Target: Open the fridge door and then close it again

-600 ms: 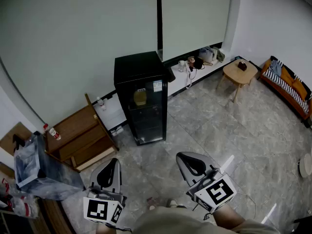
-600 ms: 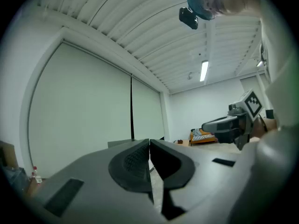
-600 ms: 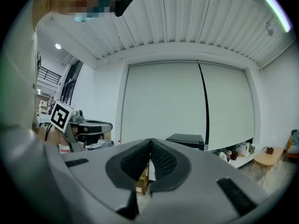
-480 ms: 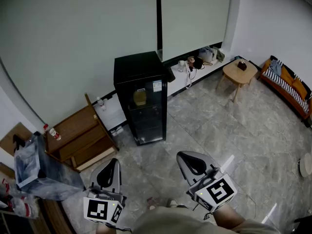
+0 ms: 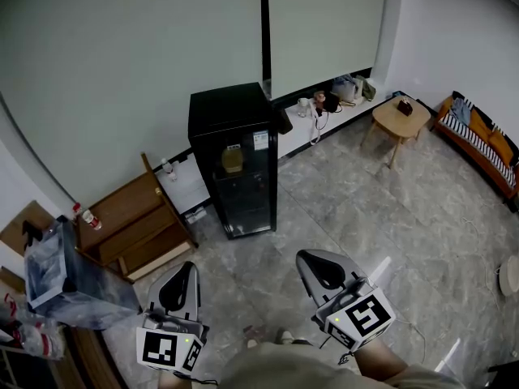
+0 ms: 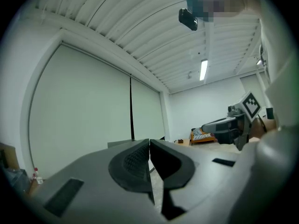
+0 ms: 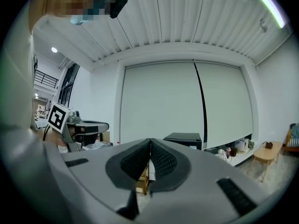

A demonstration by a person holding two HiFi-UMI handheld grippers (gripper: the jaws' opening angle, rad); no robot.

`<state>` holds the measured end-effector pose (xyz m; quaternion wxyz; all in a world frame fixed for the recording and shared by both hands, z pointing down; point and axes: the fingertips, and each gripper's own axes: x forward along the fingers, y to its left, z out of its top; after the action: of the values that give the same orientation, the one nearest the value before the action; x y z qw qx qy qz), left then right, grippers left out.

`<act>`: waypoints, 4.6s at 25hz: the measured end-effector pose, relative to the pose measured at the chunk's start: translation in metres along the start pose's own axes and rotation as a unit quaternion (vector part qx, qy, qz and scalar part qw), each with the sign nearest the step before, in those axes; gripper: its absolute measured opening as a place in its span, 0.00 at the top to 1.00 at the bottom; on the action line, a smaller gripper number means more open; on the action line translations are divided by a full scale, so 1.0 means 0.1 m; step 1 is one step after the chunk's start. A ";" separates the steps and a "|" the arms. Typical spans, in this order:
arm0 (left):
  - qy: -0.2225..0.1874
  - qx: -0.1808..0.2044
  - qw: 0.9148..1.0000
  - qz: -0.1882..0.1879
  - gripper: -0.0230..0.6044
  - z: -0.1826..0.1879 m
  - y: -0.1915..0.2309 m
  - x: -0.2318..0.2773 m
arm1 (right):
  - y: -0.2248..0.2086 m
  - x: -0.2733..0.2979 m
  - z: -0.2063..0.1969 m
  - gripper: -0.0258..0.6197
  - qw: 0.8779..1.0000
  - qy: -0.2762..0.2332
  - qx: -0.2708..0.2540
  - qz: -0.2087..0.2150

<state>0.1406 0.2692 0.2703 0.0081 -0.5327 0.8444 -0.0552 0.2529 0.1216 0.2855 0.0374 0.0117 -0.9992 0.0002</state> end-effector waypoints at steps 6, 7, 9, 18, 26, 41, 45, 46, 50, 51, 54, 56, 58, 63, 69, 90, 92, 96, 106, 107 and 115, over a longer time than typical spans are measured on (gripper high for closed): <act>0.006 0.000 1.000 0.003 0.95 -0.03 -0.15 0.06 | -0.09 -0.06 -0.08 0.96 1.000 0.008 0.001 0.011; 0.008 0.000 1.000 0.004 0.95 -0.04 -0.18 0.07 | -0.10 -0.07 -0.09 0.96 1.000 0.008 0.002 0.013; 0.010 0.000 1.000 0.008 0.95 -0.06 -0.24 0.09 | -0.15 -0.09 -0.12 0.96 1.000 0.010 0.003 0.018; 0.009 0.007 0.999 0.030 0.95 -0.10 -0.48 0.21 | -0.40 -0.18 -0.22 0.96 0.999 0.006 -0.003 0.041; 0.014 0.017 0.999 0.042 0.95 -0.10 -0.63 0.31 | -0.58 -0.23 -0.31 0.96 0.999 0.004 0.005 0.052; 0.013 0.016 0.999 0.047 0.95 -0.23 -0.35 0.61 | -0.71 0.21 -0.41 0.96 0.998 0.010 0.003 0.059; 0.017 0.013 0.999 0.045 0.95 -0.28 -0.14 0.79 | -0.78 0.46 -0.40 0.96 0.998 0.015 0.001 0.057; 0.018 0.013 0.999 0.045 0.95 -0.30 -0.09 0.84 | -0.80 0.53 -0.41 0.96 0.998 0.016 0.001 0.056; 0.022 0.011 0.999 0.041 0.95 -0.37 0.13 1.02 | -0.84 0.83 -0.44 0.96 0.998 0.020 0.000 0.057; 0.024 0.011 0.999 0.039 0.95 -0.39 0.20 1.06 | -0.84 0.91 -0.44 0.96 0.998 0.022 0.000 0.057; 0.027 0.011 0.999 0.032 0.95 -0.44 0.41 1.21 | -0.84 1.18 -0.43 0.96 0.998 0.024 -0.001 0.054; 0.028 0.011 0.999 0.026 0.95 -0.44 0.56 1.31 | -0.84 1.37 -0.40 0.96 0.998 0.025 -0.002 0.051; 0.028 0.010 0.999 0.022 0.95 -0.44 0.75 1.41 | -0.83 1.58 -0.36 0.96 0.998 0.026 -0.002 0.049; 0.022 0.006 1.000 0.009 0.95 -0.39 1.24 1.74 | -0.83 2.11 -0.28 0.96 0.999 0.037 -0.006 0.039; 0.021 0.008 1.000 -0.006 0.95 -0.39 1.86 2.06 | -0.80 2.76 -0.19 0.96 0.999 0.044 -0.004 0.024; 0.018 0.004 0.998 -0.058 0.95 -0.61 3.34 3.09 | -0.84 4.48 -0.20 0.96 0.997 0.071 -0.018 -0.016; 0.022 0.005 0.998 -0.063 0.95 -0.64 3.37 3.16 | -0.85 4.56 -0.21 0.96 0.997 0.076 -0.026 -0.011; 0.026 0.010 0.997 -0.065 0.95 -0.65 3.38 3.29 | -0.95 4.64 -0.23 0.96 0.996 0.084 -0.038 -0.003; 0.044 0.023 0.998 -0.036 0.95 -0.68 3.35 3.64 | -1.35 4.75 -0.15 0.96 0.997 0.075 -0.020 0.017; 0.043 0.020 0.998 -0.035 0.95 -0.69 3.35 3.67 | -1.39 4.77 -0.16 0.96 0.997 0.076 -0.020 0.019; 0.038 0.002 0.998 -0.057 0.93 -0.68 3.27 4.00 | -1.62 4.91 -0.22 0.96 0.996 0.079 -0.017 0.035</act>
<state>-0.3311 0.0542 0.3227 -0.0261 -0.5777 0.8122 -0.0775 -0.2308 -0.0521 0.3436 0.1164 -0.0242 -0.9928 -0.0148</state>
